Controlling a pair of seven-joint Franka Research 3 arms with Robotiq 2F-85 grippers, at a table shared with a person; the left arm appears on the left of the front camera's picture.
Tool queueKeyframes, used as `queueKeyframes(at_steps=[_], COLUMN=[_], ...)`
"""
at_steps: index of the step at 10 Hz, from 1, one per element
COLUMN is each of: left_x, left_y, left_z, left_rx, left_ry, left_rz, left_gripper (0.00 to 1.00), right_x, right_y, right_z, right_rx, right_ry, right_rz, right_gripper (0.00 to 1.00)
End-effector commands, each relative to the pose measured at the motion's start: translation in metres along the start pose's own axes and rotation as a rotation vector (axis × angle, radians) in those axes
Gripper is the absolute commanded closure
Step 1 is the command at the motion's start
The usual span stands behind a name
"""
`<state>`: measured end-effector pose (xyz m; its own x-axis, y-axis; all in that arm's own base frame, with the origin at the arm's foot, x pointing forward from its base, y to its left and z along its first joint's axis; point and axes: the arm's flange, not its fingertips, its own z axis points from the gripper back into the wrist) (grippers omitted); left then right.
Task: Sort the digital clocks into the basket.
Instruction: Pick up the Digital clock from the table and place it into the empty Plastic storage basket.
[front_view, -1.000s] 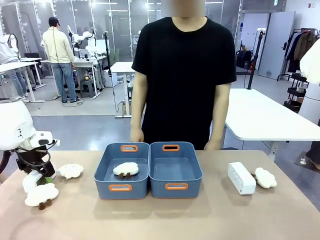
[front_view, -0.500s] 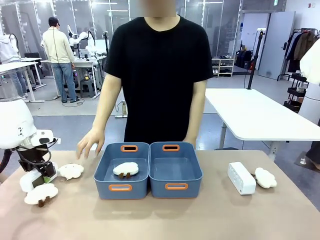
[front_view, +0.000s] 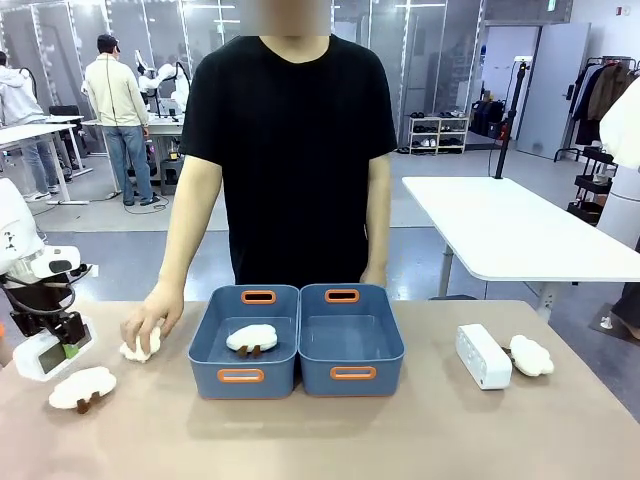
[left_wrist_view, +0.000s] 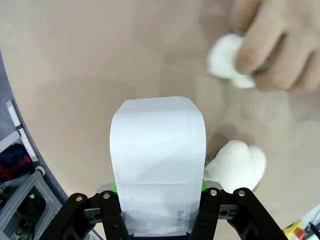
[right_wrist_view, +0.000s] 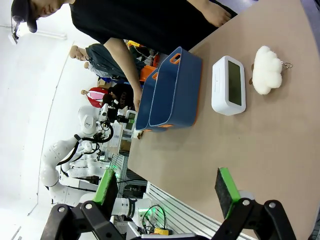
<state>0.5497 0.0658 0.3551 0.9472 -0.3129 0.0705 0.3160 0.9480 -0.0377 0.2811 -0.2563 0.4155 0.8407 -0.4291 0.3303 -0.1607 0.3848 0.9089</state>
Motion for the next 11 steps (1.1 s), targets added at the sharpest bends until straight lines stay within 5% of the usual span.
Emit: queueKeyframes(at_steps=[1,11], left_x=[0.0065,0.0065], left_y=[-0.0048,-0.0048], left_z=[-0.0081,-0.0081], left_rx=[0.02,0.02], left_ry=[-0.009,-0.009], left_rz=[-0.002,-0.002], left_gripper=[0.96,0.96], right_x=[-0.0009,-0.0009], right_y=[0.0007,0.0007], right_z=[0.0027,0.0027], right_rx=[0.0,0.0], right_ry=[0.012,0.012], right_rz=[0.005,0.005], right_gripper=[0.0,0.0])
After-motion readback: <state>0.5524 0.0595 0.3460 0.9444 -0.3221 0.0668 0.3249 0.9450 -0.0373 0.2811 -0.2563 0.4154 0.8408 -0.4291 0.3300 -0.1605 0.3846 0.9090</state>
